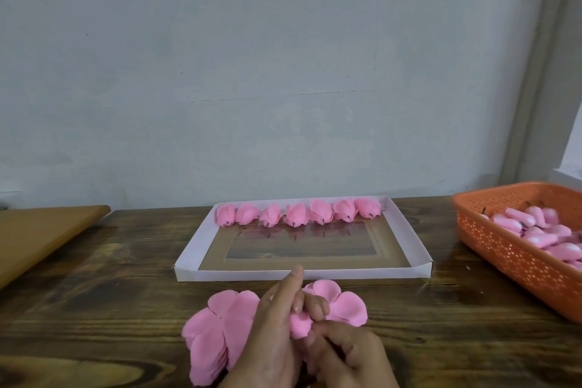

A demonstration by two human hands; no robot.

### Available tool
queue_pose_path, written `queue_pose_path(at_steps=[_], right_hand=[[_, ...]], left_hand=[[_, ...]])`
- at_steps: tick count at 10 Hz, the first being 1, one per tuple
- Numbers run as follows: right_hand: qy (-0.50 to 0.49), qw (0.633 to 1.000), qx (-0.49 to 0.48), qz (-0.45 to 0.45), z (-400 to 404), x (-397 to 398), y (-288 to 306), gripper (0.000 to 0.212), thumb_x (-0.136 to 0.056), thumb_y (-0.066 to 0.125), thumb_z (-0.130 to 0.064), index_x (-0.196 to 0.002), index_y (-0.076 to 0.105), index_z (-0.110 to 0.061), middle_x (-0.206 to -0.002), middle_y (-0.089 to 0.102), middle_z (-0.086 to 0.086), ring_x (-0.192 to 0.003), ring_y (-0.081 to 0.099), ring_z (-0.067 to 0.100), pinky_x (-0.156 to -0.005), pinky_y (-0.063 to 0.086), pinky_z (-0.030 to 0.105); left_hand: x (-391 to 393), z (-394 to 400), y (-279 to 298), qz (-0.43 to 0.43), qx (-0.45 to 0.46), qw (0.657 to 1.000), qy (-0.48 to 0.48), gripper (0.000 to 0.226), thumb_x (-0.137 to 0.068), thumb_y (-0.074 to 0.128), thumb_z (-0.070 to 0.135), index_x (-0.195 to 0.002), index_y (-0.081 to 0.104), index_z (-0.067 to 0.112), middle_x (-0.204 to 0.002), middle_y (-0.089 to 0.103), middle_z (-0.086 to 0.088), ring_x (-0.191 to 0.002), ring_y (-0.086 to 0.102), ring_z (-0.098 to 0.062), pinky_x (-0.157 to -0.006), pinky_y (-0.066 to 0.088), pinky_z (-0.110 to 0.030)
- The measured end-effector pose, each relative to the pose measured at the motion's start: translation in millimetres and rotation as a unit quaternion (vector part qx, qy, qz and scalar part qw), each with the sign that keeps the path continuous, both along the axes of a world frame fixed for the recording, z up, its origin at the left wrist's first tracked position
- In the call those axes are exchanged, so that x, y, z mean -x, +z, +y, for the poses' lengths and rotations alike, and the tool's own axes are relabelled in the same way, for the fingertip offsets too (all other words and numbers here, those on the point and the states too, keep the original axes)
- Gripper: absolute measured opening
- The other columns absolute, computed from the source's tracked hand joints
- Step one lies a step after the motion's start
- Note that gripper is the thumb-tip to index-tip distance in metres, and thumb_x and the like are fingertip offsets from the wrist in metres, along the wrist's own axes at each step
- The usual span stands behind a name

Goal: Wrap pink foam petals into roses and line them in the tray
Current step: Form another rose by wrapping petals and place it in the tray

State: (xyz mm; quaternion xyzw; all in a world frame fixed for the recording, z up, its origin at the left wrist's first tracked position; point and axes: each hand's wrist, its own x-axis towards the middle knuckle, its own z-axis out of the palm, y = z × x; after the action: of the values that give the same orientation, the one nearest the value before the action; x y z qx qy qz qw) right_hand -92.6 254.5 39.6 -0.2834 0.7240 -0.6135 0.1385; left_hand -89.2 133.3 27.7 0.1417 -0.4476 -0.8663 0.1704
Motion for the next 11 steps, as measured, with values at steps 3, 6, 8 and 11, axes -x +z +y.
queue_pose_path(at_steps=[3,6,8,11], right_hand=[[0.082,0.987,0.082,-0.108,0.0,9.2,-1.9,0.027,-0.091,0.051,0.017,-0.067,0.051,0.030,-0.074,0.059,0.008,-0.055,0.057,0.011,-0.046,0.044,0.018],[-0.187,0.959,-0.106,0.187,27.2,85.6,-22.5,0.029,-0.085,0.068,-0.015,-0.070,0.060,-0.038,-0.072,0.067,-0.027,-0.077,0.061,-0.009,-0.065,0.045,0.007],[-0.047,0.986,0.022,0.158,19.4,65.0,-17.7,0.004,-0.084,0.070,-0.039,-0.086,0.073,-0.039,-0.083,0.073,-0.017,-0.075,0.067,0.001,-0.063,0.047,0.010],[0.196,0.978,0.066,0.023,18.1,53.6,-5.6,0.013,-0.083,0.076,-0.009,-0.078,0.064,-0.010,-0.072,0.067,-0.001,-0.067,0.061,0.010,-0.064,0.047,0.019]], left_hand=[[-6.3,2.7,8.0,-0.001,-0.016,1.000,0.026,0.044,-0.063,0.075,0.043,-0.045,0.044,0.017,-0.049,0.046,-0.009,-0.050,0.056,-0.023,-0.055,0.045,-0.031],[-7.8,-18.2,8.8,0.010,0.009,0.995,0.102,0.040,-0.073,0.068,0.047,-0.044,0.051,0.024,-0.058,0.059,-0.004,-0.051,0.057,-0.014,-0.063,0.043,-0.034],[-7.8,-8.5,1.4,0.002,0.105,0.994,0.031,0.048,-0.081,0.060,0.059,-0.047,0.050,0.026,-0.111,0.078,0.004,-0.100,0.073,-0.009,-0.090,0.047,-0.038],[-9.3,3.6,-2.3,0.024,0.251,0.964,-0.079,0.062,-0.075,0.068,0.075,-0.085,0.067,0.014,-0.107,0.059,-0.012,-0.090,0.058,-0.022,-0.062,0.053,-0.026]])
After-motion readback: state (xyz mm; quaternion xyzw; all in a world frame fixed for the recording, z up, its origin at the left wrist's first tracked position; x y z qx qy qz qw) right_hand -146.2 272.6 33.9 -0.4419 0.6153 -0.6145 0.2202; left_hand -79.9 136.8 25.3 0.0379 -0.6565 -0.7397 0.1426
